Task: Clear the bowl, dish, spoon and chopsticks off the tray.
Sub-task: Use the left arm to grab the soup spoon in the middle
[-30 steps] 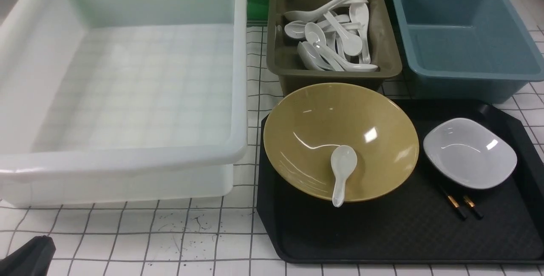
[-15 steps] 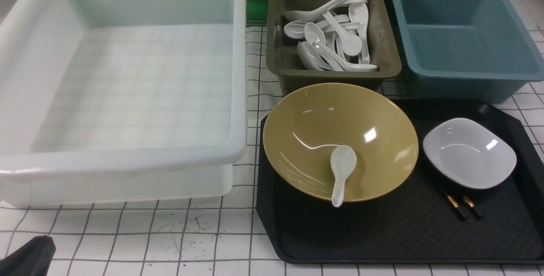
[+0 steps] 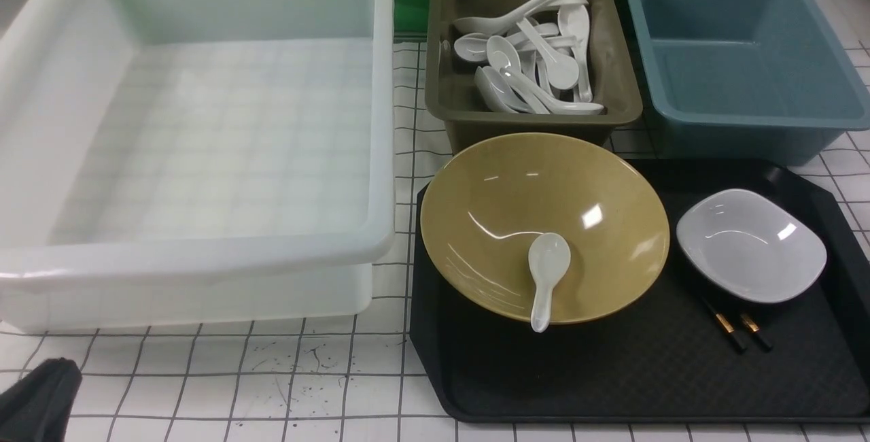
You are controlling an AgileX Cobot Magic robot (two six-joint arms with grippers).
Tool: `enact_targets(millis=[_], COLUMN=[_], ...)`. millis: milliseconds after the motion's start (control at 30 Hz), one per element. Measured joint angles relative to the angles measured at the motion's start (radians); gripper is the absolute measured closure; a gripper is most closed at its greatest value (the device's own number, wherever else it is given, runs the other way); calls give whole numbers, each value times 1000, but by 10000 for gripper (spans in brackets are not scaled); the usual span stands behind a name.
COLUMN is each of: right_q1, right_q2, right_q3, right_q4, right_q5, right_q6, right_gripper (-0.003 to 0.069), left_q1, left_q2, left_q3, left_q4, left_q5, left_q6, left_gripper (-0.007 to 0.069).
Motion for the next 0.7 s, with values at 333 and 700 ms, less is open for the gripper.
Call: enact_targets(millis=[333,700], right_q1=[0,0], right_q2=[0,23], right_q3=[0,-206], right_q4=[3,7], right_q5=[-574,-598], right_q6=[170,236], right_gripper=[560,553], left_q1=[0,0], left_q2=[0,92], left_q3=[0,-354], left_q4=[22,-219], left_q5=[-590,-550], left_q6=[3,6], left_gripper=[631,631])
